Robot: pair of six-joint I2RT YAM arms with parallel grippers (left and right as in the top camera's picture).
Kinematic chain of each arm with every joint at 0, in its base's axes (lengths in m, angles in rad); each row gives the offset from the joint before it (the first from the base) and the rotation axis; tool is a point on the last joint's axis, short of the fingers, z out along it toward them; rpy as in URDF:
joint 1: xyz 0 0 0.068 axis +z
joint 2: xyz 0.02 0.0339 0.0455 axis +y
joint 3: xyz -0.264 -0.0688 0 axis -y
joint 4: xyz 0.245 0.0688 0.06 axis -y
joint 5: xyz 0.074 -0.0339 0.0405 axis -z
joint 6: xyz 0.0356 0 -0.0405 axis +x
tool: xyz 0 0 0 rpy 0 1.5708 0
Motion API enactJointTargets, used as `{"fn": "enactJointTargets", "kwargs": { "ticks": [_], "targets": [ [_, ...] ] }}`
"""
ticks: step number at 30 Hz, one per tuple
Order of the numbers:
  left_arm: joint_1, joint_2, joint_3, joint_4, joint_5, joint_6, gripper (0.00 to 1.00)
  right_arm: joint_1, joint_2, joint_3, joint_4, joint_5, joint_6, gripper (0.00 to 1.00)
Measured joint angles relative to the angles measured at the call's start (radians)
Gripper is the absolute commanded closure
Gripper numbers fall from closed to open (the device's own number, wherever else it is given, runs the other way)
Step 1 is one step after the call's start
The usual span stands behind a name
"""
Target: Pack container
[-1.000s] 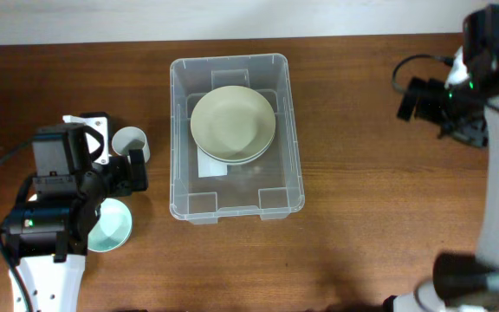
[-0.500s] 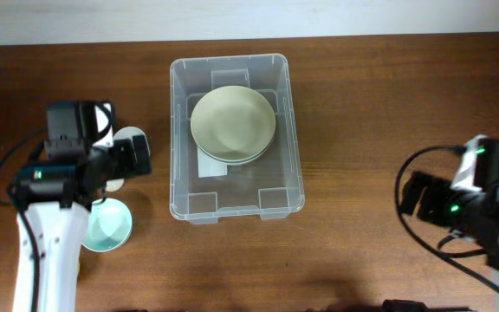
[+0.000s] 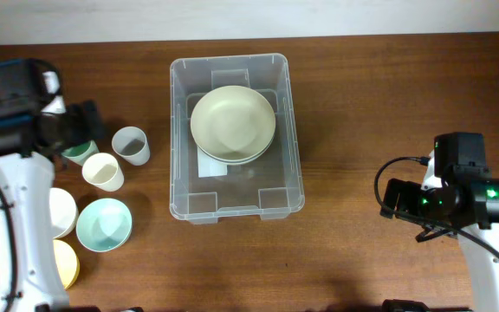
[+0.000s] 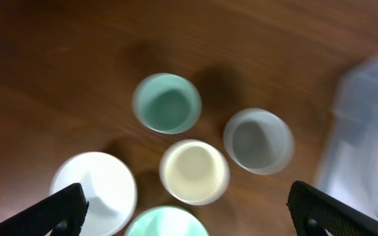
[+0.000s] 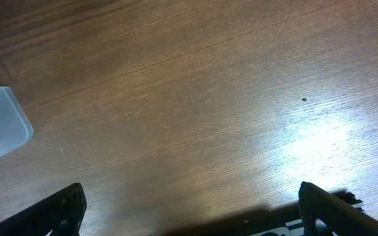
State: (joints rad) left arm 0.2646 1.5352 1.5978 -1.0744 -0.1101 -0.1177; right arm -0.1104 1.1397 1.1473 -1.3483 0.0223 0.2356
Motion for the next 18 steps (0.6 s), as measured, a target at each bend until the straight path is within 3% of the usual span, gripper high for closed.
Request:
{"fn": "enactJointTargets", "kwargs": {
  "ticks": [8, 15, 18],
  "targets": [
    [0.121, 0.216, 0.004, 0.061, 0.008, 0.0, 0.01, 0.0, 0.002, 0.0, 0.0, 0.0, 0.0, 0.01],
    [0.136, 0.388, 0.004, 0.111, 0.032, 0.0, 0.01, 0.0, 0.002, 0.0, -0.001, 0.0, 0.0, 0.01],
    [0.136, 0.434, 0.004, 0.141, 0.035, -0.005, 0.06, 0.0, 0.002, 0.0, -0.001, 0.0, -0.001, 0.01]
  ]
}}
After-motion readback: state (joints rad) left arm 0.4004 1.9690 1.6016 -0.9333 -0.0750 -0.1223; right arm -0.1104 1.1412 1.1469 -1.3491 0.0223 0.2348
